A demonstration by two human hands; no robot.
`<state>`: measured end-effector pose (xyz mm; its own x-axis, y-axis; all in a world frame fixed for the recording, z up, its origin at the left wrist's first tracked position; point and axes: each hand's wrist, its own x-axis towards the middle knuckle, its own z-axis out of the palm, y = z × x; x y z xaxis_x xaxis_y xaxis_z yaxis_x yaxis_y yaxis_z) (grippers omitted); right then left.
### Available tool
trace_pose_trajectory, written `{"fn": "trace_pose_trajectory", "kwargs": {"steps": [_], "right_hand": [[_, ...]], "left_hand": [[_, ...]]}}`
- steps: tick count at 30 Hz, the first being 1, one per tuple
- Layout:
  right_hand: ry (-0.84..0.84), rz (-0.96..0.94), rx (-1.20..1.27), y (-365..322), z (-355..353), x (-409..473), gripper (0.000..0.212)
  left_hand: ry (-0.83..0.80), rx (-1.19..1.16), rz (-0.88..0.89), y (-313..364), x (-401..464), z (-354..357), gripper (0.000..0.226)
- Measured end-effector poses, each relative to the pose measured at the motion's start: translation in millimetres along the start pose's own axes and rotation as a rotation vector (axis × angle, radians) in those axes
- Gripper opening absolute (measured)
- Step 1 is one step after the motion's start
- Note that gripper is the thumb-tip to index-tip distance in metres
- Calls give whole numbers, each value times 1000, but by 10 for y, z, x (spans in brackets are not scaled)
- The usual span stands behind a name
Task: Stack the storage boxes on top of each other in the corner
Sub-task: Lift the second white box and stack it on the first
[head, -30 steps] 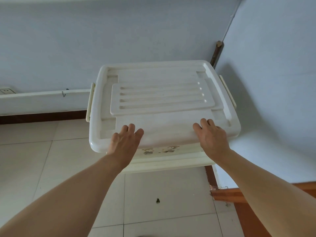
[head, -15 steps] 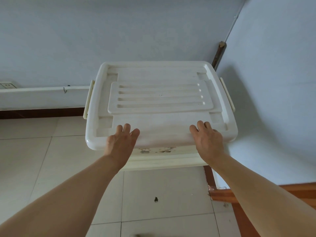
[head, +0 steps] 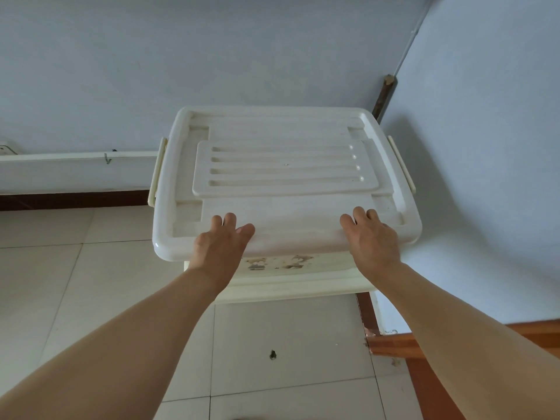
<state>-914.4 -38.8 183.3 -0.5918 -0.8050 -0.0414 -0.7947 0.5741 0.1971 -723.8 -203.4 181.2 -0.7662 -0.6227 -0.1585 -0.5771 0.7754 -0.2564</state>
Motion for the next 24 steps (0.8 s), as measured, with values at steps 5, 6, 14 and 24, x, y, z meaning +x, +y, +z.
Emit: {"fn": "trace_pose_trajectory", "kwargs": {"steps": [5,6,14,24], "right_hand": [[-43,-5,-21,-66,-9,-39,50],[-38,-9,-20,-58,-10,-34,50],[-17,2,-21,23,-20,3,45],[-66,60,-93,-100,-18,-16,47]], "left_hand": [[-1,-11,-4,-21,-56,23,50],[3,-9,-2,-24,-53,19,50],[46,-36,19,24,9,-9,46],[41,-47,20,-41,-55,9,47]]}}
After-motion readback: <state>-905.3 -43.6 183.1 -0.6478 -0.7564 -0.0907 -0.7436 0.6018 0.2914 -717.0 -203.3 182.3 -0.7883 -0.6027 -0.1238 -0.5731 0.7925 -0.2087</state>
